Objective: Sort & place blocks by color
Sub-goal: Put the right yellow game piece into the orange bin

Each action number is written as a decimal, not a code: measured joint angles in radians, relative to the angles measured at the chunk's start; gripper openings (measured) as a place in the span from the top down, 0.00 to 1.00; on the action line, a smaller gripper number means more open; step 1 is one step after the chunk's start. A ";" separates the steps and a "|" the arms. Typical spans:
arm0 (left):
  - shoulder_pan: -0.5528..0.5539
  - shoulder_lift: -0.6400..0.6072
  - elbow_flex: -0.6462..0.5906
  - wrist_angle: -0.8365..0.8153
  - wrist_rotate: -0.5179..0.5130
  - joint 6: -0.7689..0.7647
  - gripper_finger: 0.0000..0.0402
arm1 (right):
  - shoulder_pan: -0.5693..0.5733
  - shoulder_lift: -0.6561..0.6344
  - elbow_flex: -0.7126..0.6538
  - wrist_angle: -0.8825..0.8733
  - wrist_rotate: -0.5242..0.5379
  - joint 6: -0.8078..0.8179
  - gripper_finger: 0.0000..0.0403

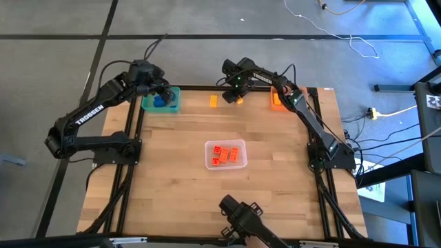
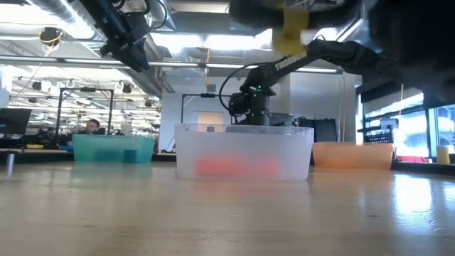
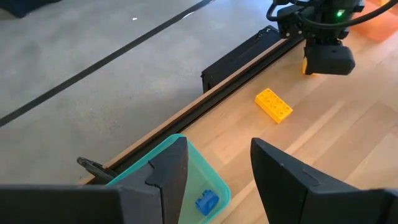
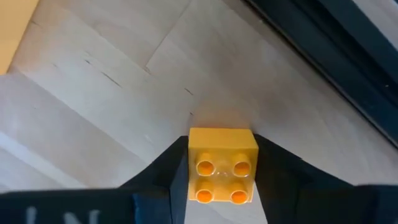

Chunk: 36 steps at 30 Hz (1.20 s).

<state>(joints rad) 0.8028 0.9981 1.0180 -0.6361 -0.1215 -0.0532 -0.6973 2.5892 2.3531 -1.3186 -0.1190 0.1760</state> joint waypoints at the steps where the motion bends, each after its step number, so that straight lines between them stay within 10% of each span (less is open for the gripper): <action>1: 0.000 0.000 0.000 0.000 0.000 0.000 0.59 | 0.000 -0.006 -0.002 0.000 0.002 -0.003 0.65; 36: 0.000 0.000 0.000 -0.001 0.004 0.003 0.59 | -0.173 -0.401 -0.022 -0.253 0.156 -0.022 0.65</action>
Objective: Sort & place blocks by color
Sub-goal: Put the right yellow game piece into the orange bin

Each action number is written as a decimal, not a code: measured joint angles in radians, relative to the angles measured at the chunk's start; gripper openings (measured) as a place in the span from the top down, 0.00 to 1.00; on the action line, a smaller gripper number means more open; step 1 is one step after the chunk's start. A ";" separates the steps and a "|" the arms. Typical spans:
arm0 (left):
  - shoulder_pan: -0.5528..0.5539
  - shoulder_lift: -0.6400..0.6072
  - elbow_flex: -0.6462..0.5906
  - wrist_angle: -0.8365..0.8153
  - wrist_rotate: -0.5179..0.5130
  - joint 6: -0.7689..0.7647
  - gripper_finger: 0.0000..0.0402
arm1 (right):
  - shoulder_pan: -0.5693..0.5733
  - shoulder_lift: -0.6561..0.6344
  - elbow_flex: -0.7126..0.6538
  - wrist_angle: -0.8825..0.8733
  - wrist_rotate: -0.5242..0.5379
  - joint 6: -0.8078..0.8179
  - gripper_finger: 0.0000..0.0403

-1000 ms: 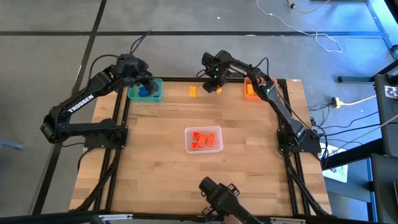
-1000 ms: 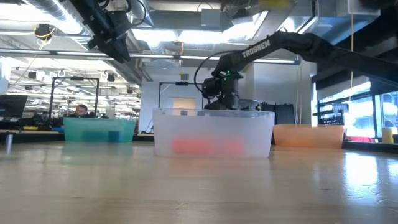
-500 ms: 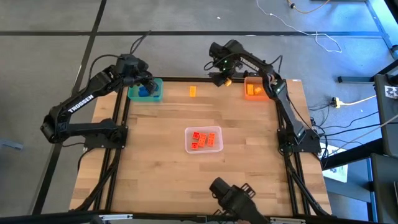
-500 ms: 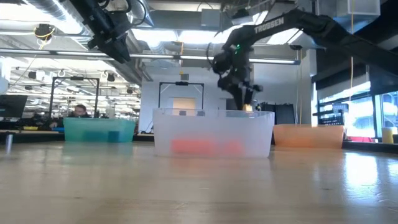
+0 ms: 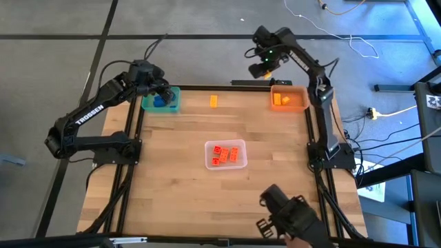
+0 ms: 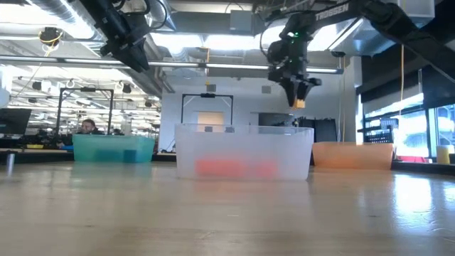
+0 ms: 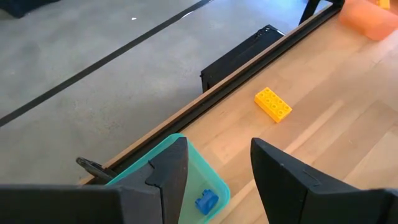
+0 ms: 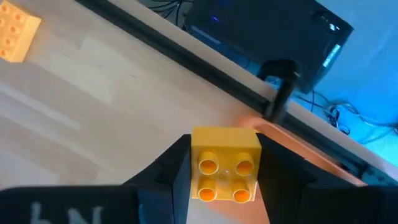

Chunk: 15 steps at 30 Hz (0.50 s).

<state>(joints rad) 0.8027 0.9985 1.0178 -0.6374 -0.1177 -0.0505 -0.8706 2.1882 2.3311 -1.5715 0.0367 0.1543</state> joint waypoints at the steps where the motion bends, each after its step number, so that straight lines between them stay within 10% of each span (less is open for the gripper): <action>1: 0.000 0.000 0.000 0.000 0.000 0.000 0.59 | -0.008 -0.016 -0.015 0.000 0.000 0.000 0.65; 15: 0.000 0.000 0.000 0.001 -0.030 0.000 0.59 | -0.077 -0.336 -0.638 0.201 0.087 0.076 0.65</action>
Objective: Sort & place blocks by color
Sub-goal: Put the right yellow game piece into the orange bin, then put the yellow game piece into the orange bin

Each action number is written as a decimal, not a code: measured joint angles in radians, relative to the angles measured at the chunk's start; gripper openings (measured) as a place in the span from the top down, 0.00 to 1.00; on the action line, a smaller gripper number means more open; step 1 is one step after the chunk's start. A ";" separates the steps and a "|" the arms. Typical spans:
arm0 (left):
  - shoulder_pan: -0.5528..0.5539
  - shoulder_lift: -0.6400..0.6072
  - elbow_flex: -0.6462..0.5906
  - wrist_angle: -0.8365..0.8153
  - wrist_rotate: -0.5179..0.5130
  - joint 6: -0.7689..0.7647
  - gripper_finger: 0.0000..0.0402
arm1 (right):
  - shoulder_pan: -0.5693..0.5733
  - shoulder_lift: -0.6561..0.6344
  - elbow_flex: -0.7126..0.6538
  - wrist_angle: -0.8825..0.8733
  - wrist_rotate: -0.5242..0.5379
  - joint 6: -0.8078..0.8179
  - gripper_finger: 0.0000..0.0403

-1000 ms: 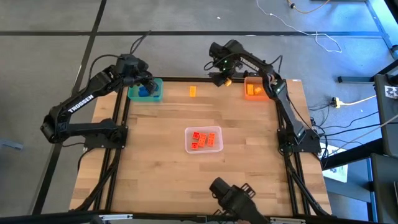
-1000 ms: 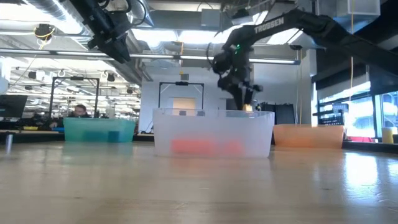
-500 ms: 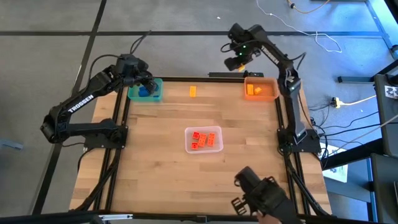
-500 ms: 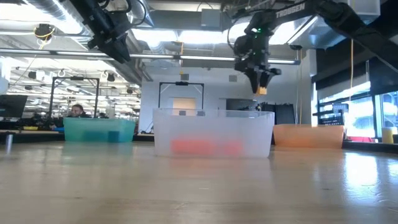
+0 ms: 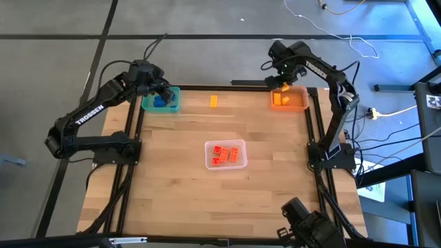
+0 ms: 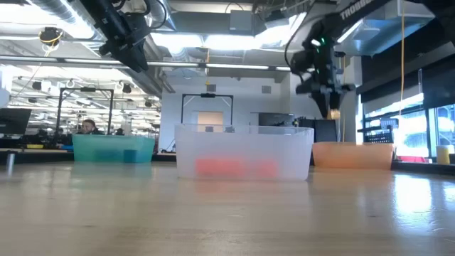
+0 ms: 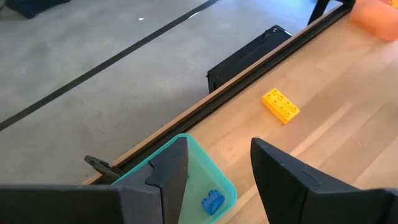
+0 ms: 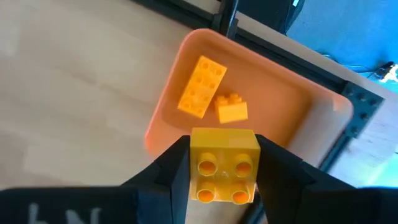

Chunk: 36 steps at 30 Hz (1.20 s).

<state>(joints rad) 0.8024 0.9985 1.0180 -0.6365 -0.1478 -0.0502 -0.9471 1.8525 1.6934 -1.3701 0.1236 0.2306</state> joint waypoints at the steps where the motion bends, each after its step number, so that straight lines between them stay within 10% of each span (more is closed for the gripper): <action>1: 0.000 0.000 0.000 0.000 0.000 0.000 0.59 | -0.009 -0.005 -0.041 0.039 0.000 0.000 0.65; 14: 0.000 0.000 0.000 0.000 0.000 -0.001 0.59 | -0.096 -0.003 -0.323 0.323 -0.038 0.012 0.65; 36: 0.000 0.000 0.000 0.000 0.000 -0.001 0.59 | -0.105 -0.003 -0.305 0.344 -0.135 0.027 0.45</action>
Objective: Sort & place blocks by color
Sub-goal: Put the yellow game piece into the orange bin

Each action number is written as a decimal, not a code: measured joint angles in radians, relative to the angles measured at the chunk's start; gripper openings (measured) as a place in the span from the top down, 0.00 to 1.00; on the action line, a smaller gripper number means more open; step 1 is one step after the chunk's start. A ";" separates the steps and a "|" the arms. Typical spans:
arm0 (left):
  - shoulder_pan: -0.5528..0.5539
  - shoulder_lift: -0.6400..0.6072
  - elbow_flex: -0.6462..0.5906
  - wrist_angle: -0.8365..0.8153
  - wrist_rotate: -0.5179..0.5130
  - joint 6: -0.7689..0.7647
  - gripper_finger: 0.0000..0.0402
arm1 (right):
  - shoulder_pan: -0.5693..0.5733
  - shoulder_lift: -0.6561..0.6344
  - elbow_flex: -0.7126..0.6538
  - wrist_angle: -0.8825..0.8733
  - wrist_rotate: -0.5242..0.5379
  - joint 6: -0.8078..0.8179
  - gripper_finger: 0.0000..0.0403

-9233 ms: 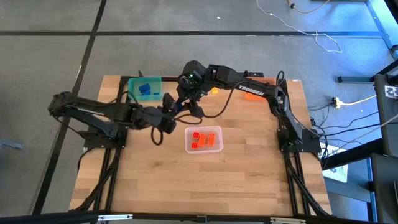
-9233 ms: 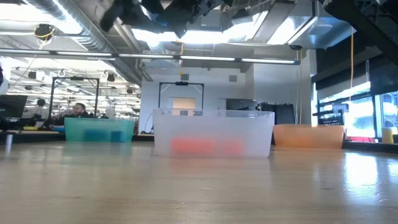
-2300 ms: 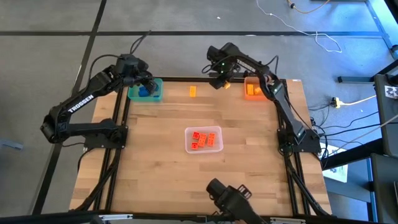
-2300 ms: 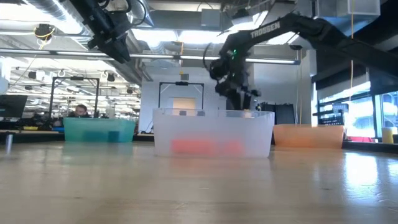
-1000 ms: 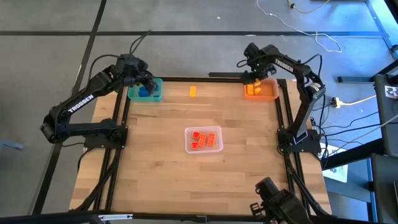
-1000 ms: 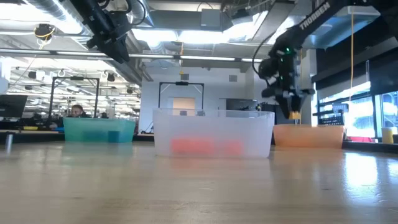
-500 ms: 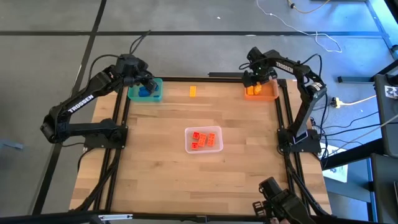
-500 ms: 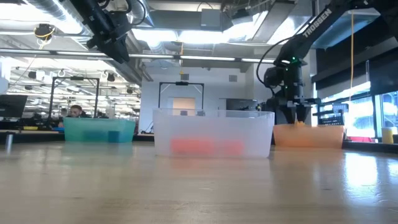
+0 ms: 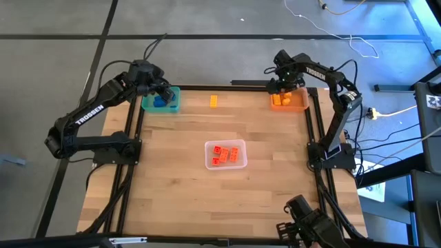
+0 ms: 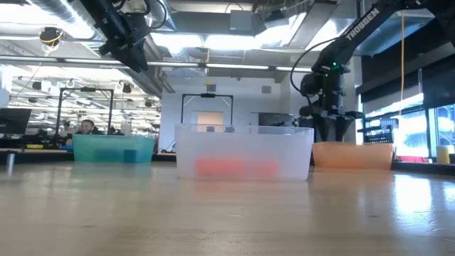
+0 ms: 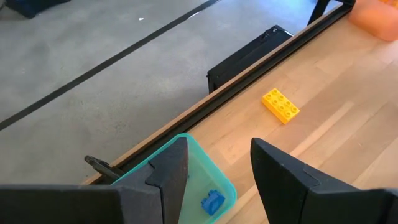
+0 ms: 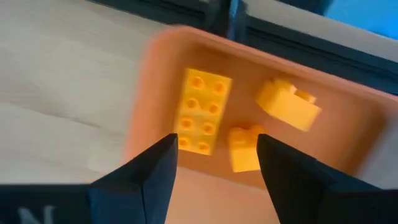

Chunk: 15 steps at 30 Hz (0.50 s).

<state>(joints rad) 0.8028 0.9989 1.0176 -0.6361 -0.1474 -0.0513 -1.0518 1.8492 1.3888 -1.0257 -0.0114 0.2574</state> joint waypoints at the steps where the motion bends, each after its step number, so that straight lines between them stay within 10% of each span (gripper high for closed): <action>1: 0.000 0.000 0.000 0.000 0.000 0.000 0.59 | 0.002 0.000 0.010 -0.001 -0.014 0.001 0.45; 15: 0.000 0.001 0.000 0.000 0.000 0.005 0.59 | 0.229 -0.002 0.184 0.226 -0.202 0.007 0.45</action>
<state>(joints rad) 0.8026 0.9997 1.0176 -0.6363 -0.1478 -0.0460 -0.8226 1.8477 1.5728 -0.7999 -0.2134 0.2641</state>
